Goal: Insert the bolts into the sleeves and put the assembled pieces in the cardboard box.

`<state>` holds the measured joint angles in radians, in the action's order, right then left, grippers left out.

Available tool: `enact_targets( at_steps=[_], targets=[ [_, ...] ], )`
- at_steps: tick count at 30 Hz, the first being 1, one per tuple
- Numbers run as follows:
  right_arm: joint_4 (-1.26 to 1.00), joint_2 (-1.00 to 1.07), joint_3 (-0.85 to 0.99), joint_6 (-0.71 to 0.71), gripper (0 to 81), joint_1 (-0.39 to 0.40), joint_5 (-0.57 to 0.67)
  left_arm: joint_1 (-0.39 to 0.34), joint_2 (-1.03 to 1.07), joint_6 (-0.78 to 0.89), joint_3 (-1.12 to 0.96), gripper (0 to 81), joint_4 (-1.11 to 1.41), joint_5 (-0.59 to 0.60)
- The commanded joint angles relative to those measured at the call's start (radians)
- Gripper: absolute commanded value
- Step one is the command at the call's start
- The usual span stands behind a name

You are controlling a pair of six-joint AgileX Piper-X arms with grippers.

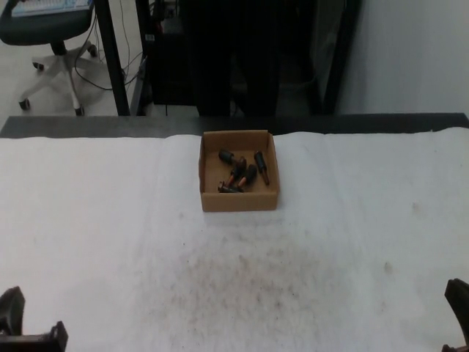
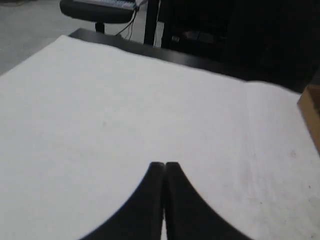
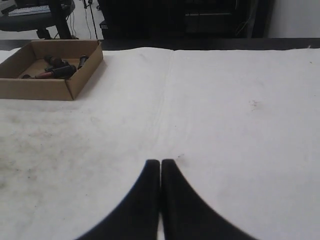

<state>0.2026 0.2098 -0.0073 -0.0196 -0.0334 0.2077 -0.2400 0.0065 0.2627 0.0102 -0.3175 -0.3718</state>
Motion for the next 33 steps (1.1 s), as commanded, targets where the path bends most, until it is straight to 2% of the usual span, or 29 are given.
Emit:
enact_targets(
  at_steps=[1, 3, 22, 28, 33],
  targets=[
    [0.003, -0.009, 0.007, 0.001, 0.8, 0.0, 0.008, 0.003, -0.007, 0.008, -0.01, 0.1, 0.0, -0.01],
    [0.003, -0.011, 0.007, 0.001, 0.8, 0.0, 0.008, 0.003, -0.007, 0.008, -0.01, 0.1, 0.061, -0.007],
    [0.029, -0.03, 0.007, 0.001, 0.8, 0.0, 0.008, 0.001, -0.007, 0.008, -0.01, 0.1, 0.054, -0.008],
    [0.192, -0.03, 0.007, 0.001, 0.8, 0.0, 0.008, 0.001, -0.007, 0.008, -0.01, 0.1, -0.112, -0.008],
    [0.23, -0.03, 0.007, 0.001, 0.8, 0.0, 0.008, 0.001, -0.007, 0.008, -0.01, 0.1, -0.29, -0.01]
  ],
)
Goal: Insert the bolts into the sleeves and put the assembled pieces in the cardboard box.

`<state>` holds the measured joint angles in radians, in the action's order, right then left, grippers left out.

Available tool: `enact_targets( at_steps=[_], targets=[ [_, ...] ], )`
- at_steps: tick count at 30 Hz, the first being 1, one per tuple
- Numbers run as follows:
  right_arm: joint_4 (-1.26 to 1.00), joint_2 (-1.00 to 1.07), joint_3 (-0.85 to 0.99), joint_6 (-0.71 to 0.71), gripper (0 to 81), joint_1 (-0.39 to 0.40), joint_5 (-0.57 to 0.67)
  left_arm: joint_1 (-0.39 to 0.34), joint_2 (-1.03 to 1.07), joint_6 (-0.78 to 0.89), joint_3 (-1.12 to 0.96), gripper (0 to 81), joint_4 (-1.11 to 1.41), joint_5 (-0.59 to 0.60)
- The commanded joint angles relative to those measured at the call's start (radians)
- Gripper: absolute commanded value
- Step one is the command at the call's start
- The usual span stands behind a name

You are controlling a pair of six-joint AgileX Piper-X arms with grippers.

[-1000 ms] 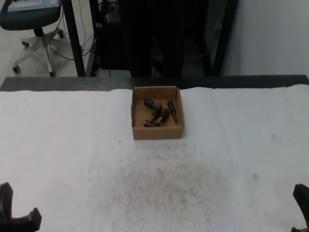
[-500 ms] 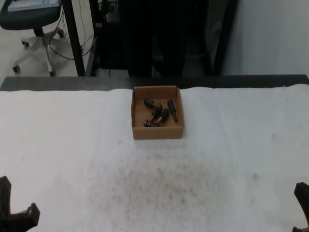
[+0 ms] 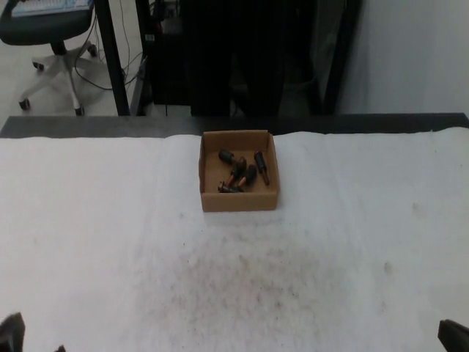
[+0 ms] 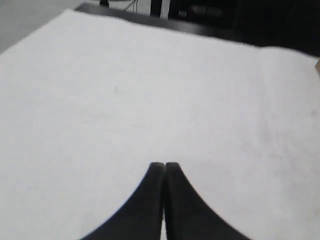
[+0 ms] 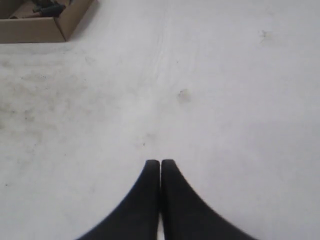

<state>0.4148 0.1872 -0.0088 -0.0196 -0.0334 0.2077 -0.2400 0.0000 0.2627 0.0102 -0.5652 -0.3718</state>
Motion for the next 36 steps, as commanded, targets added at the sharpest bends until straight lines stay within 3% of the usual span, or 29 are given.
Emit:
enact_targets(
  at_steps=[1, 13, 19, 31, 36],
  targets=[
    [0.018, -0.008, 0.009, 0.001, 0.8, 0.0, 0.008, 0.001, 0.0, 0.007, -0.01, 0.1, -0.04, -0.01],
    [0.015, -0.008, 0.009, 0.001, 0.8, 0.0, 0.008, 0.001, 0.0, 0.007, -0.01, 0.1, -0.041, -0.005],
    [0.015, -0.008, 0.009, 0.001, 0.8, 0.0, 0.008, 0.001, 0.0, 0.007, -0.01, 0.1, -0.039, 0.102],
    [0.015, -0.008, 0.009, 0.001, 0.8, 0.0, 0.008, 0.001, 0.0, -0.012, -0.01, 0.1, -0.039, 0.104],
    [0.015, -0.008, 0.009, 0.001, 0.8, 0.0, 0.008, 0.001, 0.0, -0.061, -0.01, 0.1, -0.029, 0.234]
  ],
)
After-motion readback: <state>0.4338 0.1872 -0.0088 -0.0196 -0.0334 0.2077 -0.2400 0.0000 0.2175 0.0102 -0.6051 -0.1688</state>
